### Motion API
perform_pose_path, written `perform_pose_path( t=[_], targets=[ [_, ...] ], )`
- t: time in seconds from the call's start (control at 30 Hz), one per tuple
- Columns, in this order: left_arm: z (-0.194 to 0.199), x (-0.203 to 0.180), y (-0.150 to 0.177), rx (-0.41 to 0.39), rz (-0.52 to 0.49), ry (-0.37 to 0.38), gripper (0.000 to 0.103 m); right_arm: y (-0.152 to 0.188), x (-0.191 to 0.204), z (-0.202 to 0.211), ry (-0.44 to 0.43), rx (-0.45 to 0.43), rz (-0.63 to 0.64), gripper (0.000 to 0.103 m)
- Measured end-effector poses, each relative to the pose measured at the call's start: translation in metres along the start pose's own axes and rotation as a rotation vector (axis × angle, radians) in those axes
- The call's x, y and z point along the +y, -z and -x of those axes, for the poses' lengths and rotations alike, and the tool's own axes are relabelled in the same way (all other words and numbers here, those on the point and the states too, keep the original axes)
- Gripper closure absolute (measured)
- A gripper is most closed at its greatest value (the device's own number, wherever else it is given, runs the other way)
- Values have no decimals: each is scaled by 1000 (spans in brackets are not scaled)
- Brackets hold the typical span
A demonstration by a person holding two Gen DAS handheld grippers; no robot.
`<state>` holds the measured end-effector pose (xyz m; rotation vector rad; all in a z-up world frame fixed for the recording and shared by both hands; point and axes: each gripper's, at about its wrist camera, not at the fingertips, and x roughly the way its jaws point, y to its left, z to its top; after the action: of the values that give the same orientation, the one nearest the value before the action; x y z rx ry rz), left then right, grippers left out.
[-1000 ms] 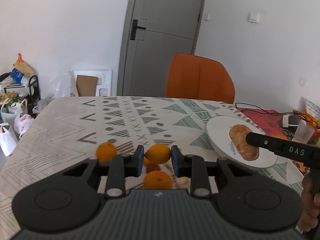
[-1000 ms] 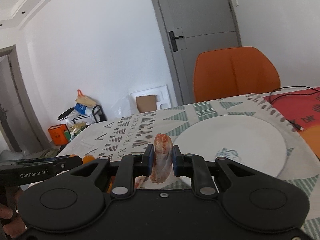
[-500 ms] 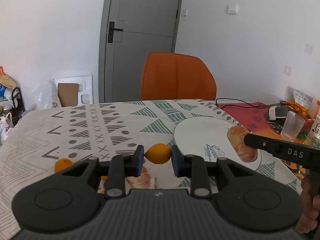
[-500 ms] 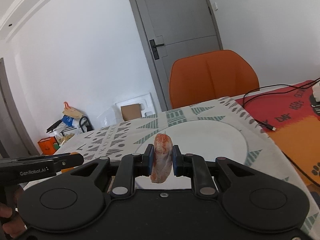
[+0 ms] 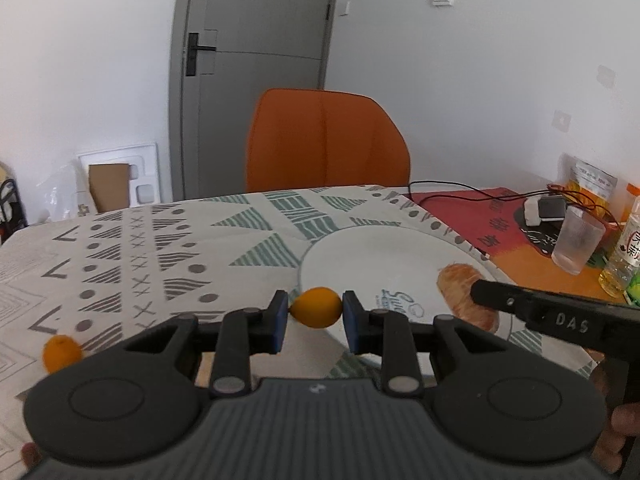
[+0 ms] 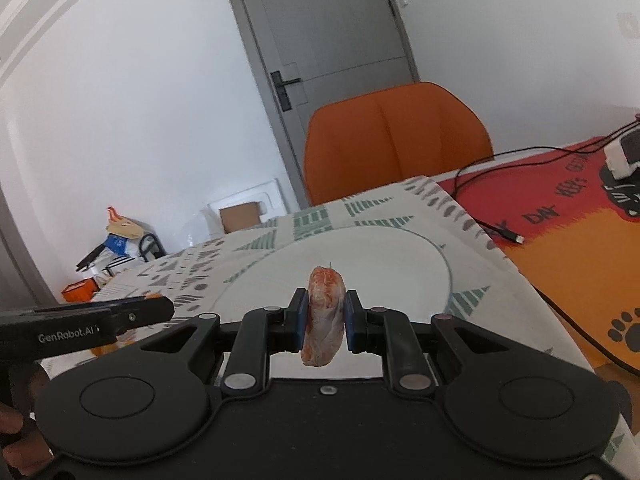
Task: Organize fruits
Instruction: 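Open the left gripper over the plate while the right releases the pomelo segment onto it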
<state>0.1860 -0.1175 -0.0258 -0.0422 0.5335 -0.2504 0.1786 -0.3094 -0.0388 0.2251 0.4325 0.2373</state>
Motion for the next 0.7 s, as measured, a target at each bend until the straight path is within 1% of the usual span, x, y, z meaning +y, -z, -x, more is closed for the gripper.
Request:
perform_pose_path(
  t=[0.1,0.23,0.33,0.47,0.6,0.67,0.7],
  targets=[
    [-9,-6,-3,5,-9,23,75,0,-5,-2,36,-3,-10,85],
    [-21,-13,-5,14,-11,51,75,-3,-5,-1,70,-13,16,82],
    [-30,-19,-6,26,-14,67,75,-5,-7,2,72,-13,14,80],
    [-33,-27,-10,19,-28,81,75,-4,-10,7,74,-18,13,80],
    [-36,-32,-14,25,-30,83,75,-4,-12,9,68,-14,-2,80],
    [-34,-32,-16,15,-29,73,75,-4,-11,9,68,-13,-2,80],
    [-32,-31,-17,8,-31,65,72,-4,-11,10,68,-14,-4,80]
  ],
)
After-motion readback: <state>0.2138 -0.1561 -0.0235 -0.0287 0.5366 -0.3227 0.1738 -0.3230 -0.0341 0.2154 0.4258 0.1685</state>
